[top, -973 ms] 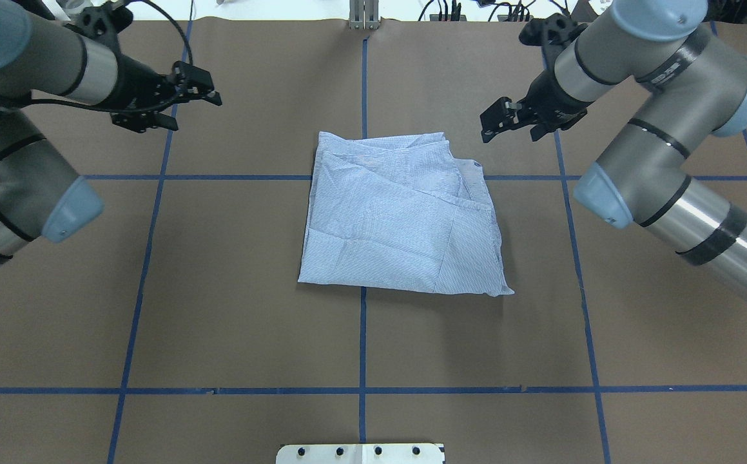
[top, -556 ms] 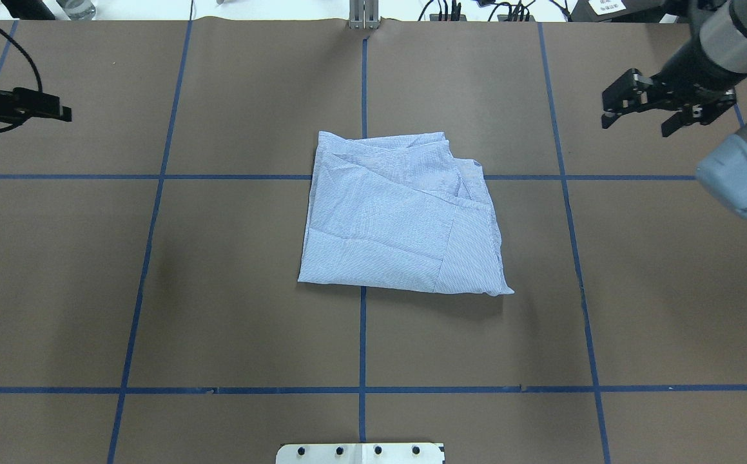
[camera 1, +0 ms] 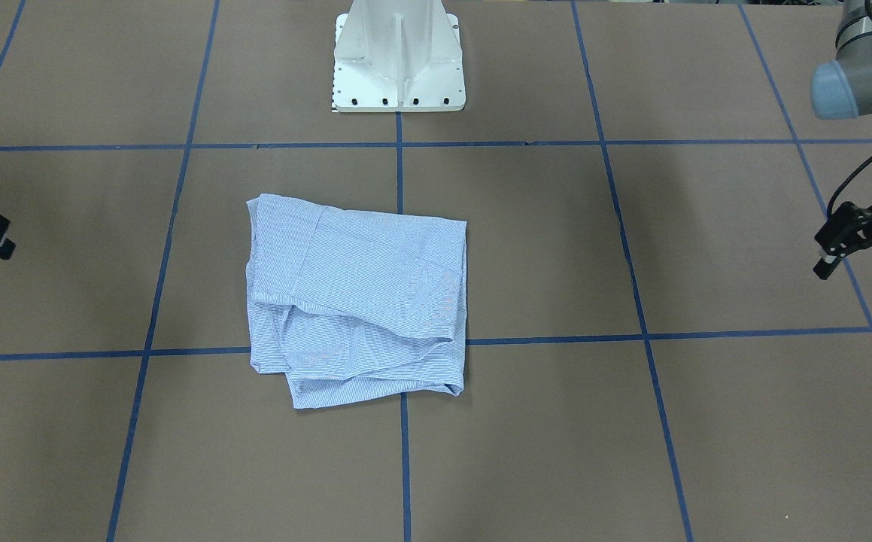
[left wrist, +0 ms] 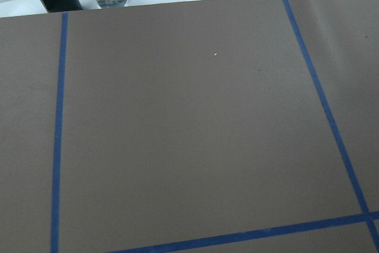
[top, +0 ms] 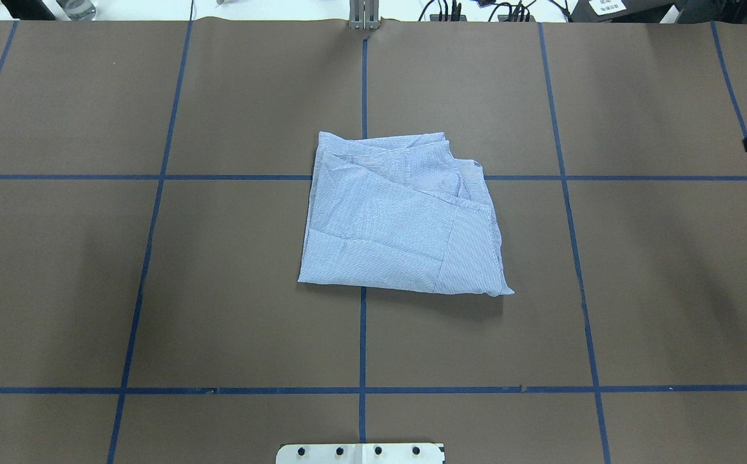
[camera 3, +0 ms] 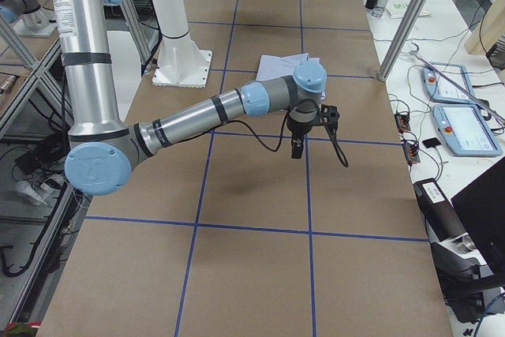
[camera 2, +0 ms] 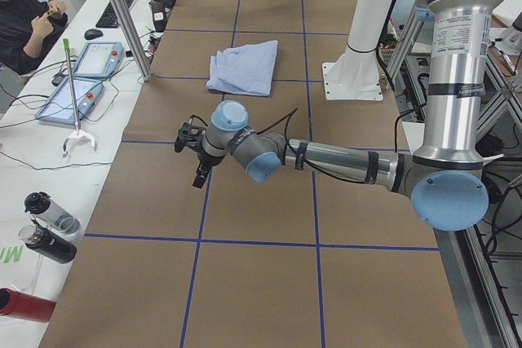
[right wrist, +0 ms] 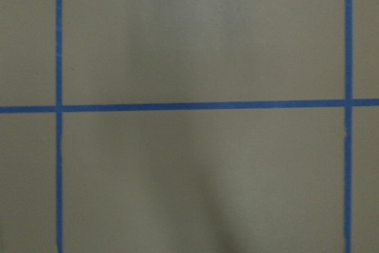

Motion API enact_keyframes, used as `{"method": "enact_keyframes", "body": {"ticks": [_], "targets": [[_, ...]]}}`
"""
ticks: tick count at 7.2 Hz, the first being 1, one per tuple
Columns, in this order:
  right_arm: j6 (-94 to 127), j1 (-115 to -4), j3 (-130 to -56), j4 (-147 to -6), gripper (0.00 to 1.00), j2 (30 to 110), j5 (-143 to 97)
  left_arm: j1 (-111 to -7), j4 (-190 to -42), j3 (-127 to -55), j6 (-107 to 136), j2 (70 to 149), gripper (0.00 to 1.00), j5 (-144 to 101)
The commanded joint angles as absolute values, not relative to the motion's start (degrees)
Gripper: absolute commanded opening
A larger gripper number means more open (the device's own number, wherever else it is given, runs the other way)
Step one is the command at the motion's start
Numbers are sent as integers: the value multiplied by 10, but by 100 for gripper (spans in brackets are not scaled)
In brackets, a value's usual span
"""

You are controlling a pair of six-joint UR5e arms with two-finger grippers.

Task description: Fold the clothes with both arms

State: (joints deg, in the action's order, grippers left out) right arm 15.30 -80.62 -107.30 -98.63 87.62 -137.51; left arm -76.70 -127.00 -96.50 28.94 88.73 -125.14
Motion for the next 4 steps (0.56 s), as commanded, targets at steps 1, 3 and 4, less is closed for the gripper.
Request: {"method": "enact_keyframes", "body": {"ticks": [1, 3, 4], "targets": [[74, -854, -1064, -984, 100, 929, -1401, -801, -1269, -958, 272, 853, 99, -1265], [74, -858, -1052, -983, 100, 942, -1397, -802, -1279, -960, 269, 843, 99, -1263], [73, -865, -1052, -983, 100, 956, -1394, -802, -1277, -944, 270, 841, 99, -1261]]}}
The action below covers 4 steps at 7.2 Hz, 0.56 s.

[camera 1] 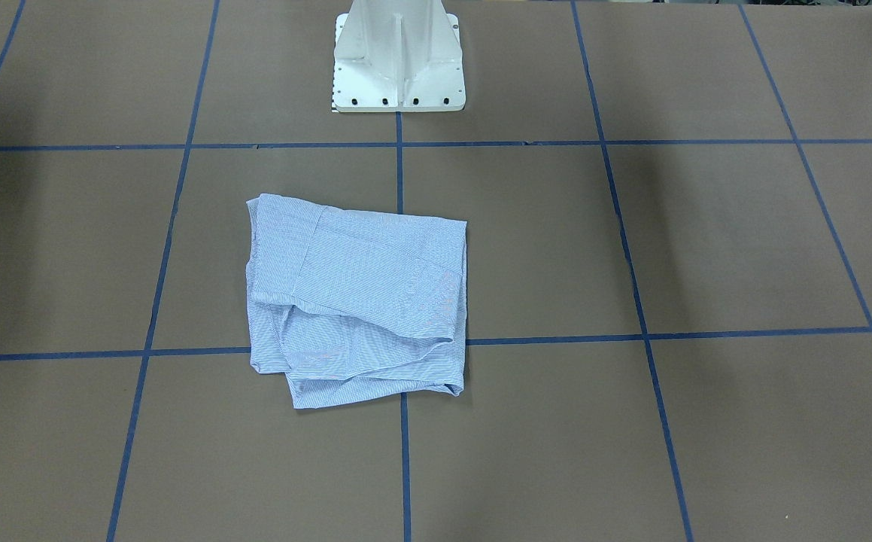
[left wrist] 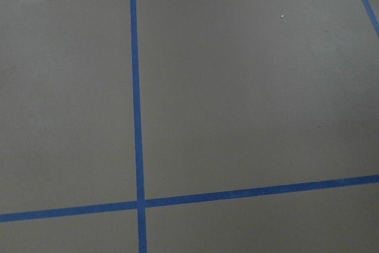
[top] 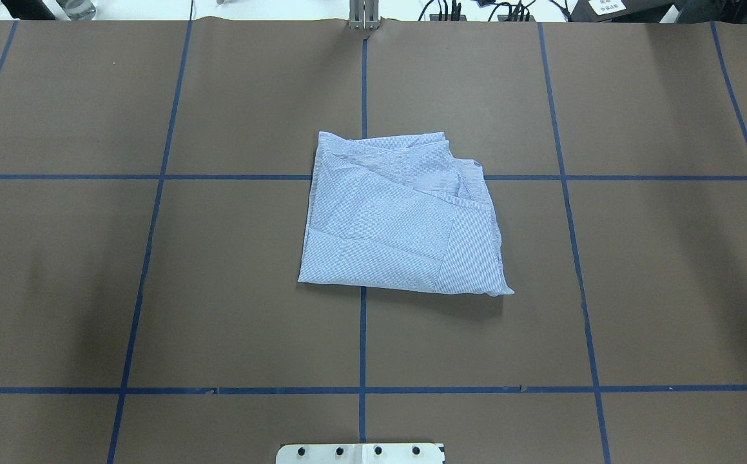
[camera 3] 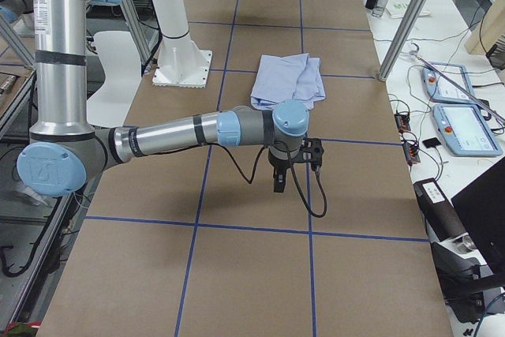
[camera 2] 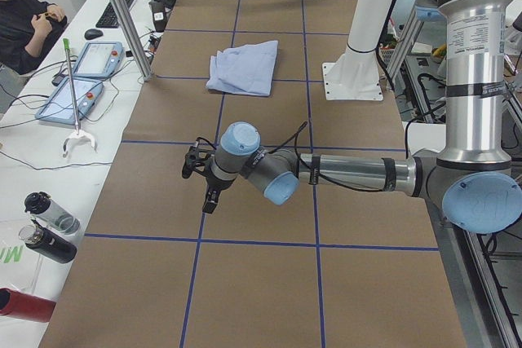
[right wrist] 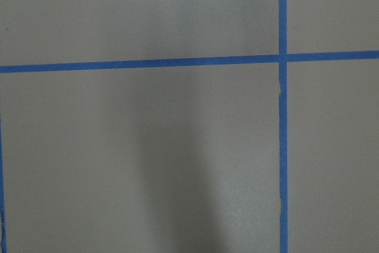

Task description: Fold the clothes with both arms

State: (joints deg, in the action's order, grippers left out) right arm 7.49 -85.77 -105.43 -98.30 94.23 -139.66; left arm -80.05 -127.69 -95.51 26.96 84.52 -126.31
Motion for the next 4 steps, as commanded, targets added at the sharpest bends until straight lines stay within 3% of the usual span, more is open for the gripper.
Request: {"method": "enact_keyframes", "body": {"ticks": [1, 4], "targets": [[69, -865, -1045, -983, 100, 966, -1374, -802, -1275, -910, 268, 840, 99, -1259], [75, -867, -1041, -983, 100, 965, -1371, -829, -1220, -904, 248, 834, 99, -1262]]}}
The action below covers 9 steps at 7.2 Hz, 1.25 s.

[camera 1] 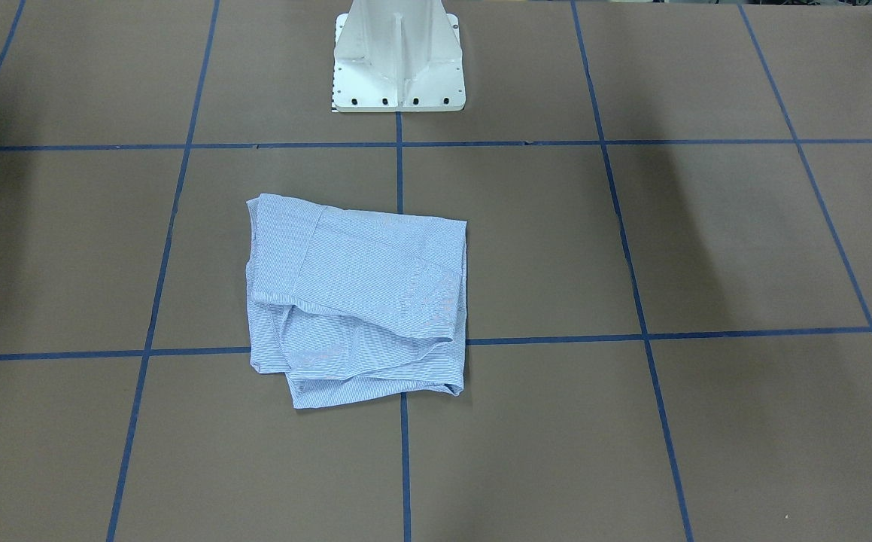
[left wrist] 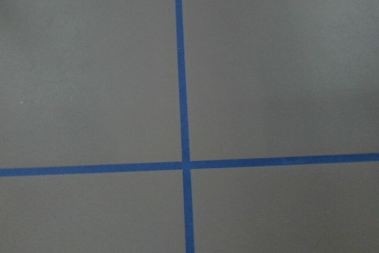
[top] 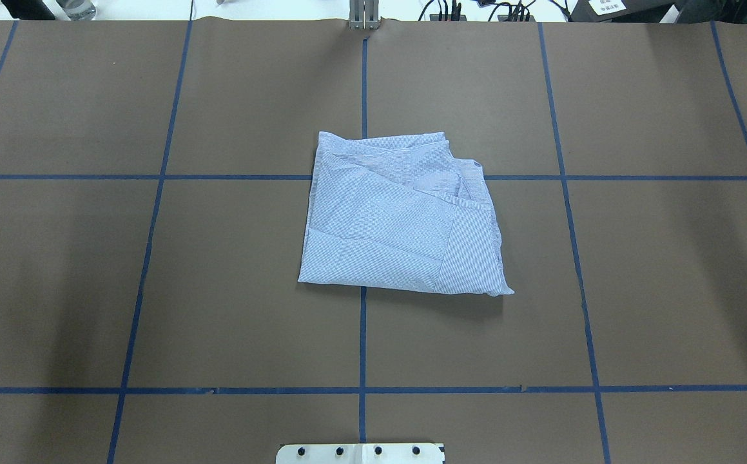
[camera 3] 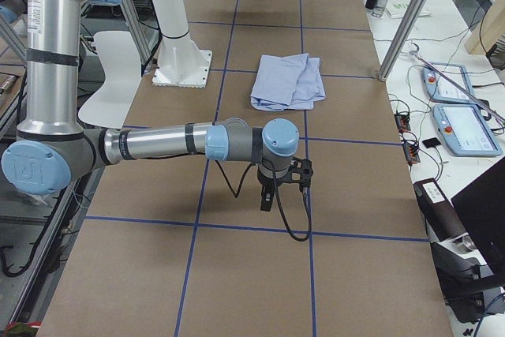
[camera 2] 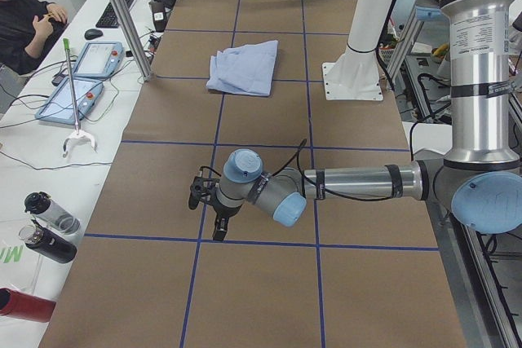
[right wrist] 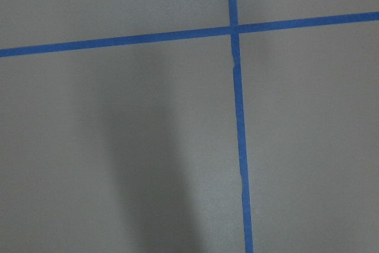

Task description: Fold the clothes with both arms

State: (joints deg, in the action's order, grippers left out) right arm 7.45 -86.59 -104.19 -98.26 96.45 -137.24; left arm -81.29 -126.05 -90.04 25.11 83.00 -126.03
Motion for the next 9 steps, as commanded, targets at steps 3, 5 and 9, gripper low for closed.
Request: {"method": "enact_keyframes", "body": {"ticks": [3, 5, 9], "targets": [[74, -874, -1042, -983, 100, 965, -1371, -834, -1005, -1000, 226, 862, 99, -1259], [71, -879, -1042, -983, 100, 969, -1370, -878, -944, -991, 35, 864, 99, -1261], [69, -888, -1047, -983, 100, 979, -1341, -907, -904, -982, -66, 857, 99, -1270]]}}
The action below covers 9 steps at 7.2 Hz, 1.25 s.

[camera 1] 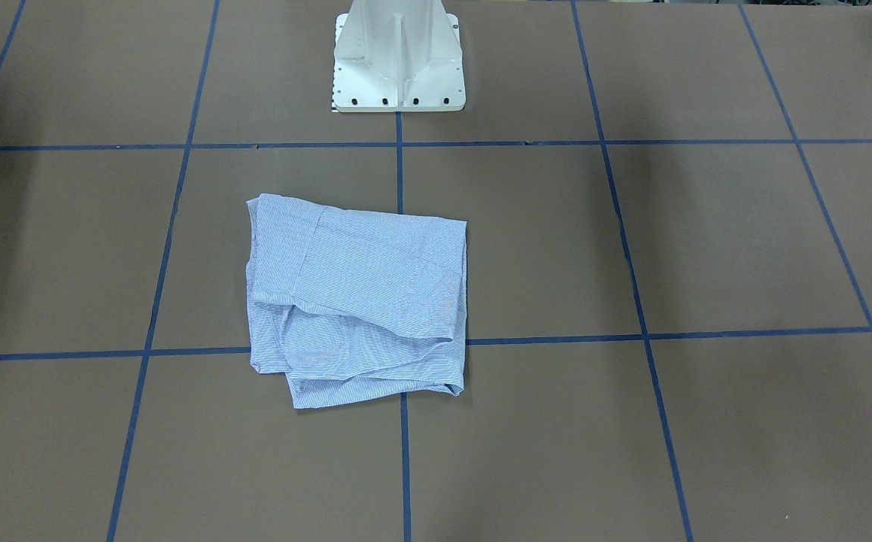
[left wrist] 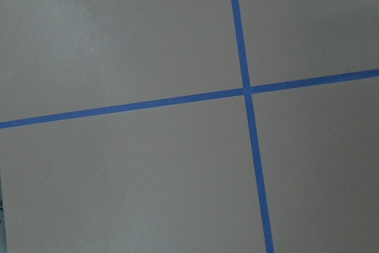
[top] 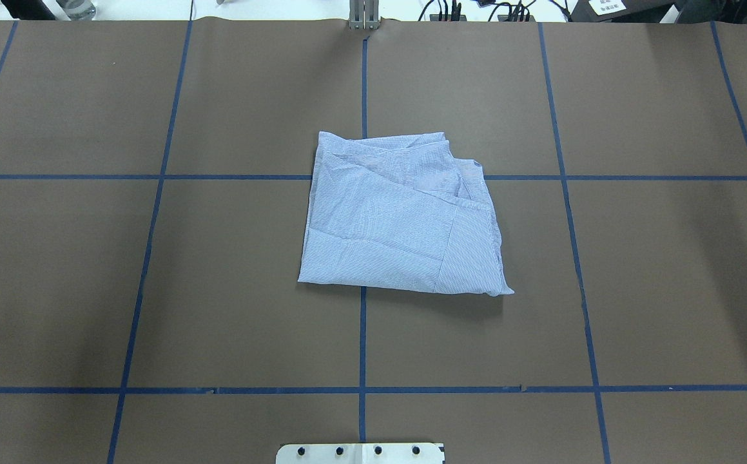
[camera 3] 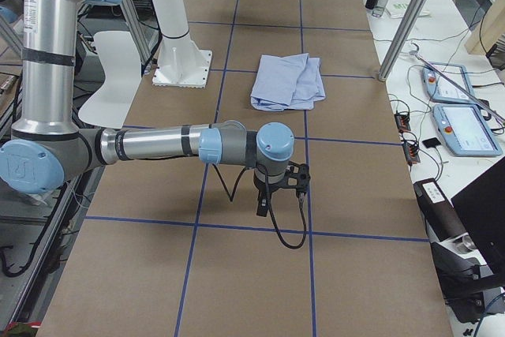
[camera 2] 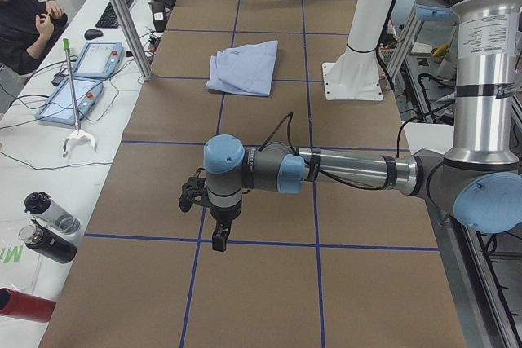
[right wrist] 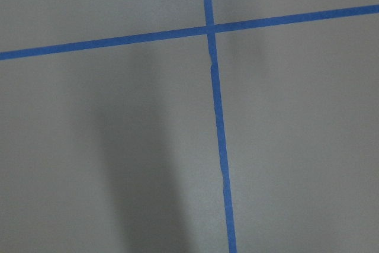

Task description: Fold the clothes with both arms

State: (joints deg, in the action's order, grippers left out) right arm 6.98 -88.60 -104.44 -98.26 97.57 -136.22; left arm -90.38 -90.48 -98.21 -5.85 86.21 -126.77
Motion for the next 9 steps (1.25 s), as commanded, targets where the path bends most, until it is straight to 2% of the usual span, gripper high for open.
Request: {"method": "enact_keyframes", "body": {"ticks": [1, 9], "targets": [[69, -887, -1042, -983, 100, 979, -1330, -906, -904, -977, -65, 858, 99, -1297], [3, -918, -1031, -972, 100, 1007, -1331, -906, -903, -984, -59, 863, 99, -1316]]}}
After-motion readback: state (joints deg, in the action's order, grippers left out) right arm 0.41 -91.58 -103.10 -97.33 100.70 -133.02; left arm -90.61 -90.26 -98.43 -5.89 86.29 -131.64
